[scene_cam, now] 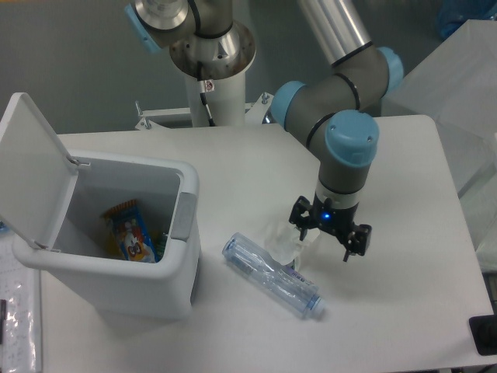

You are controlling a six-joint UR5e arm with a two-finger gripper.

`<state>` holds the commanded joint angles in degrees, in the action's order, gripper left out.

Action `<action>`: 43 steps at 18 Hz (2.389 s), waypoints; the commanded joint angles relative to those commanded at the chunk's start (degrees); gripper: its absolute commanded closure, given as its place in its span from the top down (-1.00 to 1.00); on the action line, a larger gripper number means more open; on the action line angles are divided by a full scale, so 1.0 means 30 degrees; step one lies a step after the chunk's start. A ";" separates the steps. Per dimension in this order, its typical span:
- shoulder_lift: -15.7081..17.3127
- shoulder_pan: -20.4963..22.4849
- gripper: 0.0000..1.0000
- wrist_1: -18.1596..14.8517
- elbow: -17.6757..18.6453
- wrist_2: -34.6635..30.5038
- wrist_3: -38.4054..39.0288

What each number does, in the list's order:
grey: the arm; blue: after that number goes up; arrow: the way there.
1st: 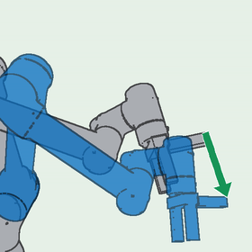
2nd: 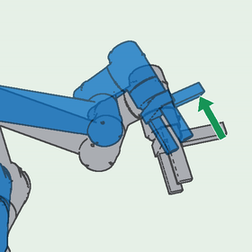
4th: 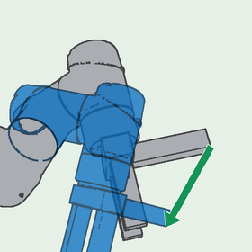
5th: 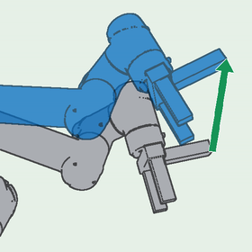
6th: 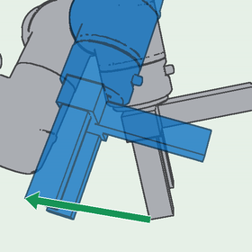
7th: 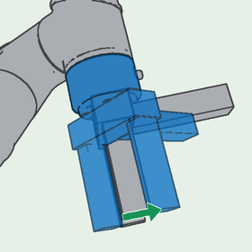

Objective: Place the trash in the trash can
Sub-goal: 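Lower the gripper toward the white tissue lying on the bottle, then close the gripper on the white tissue and lift it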

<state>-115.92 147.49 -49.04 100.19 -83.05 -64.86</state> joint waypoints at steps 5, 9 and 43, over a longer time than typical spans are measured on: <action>-0.0295 -0.0207 1.00 -0.0088 0.0382 -0.0528 -0.0088; -0.0470 -0.0237 1.00 -0.0088 0.0500 -0.0586 -0.0058; 0.1551 0.1111 -0.36 -0.6152 -0.6176 0.5413 0.2396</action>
<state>-111.27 150.82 -67.50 81.66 -66.82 -57.68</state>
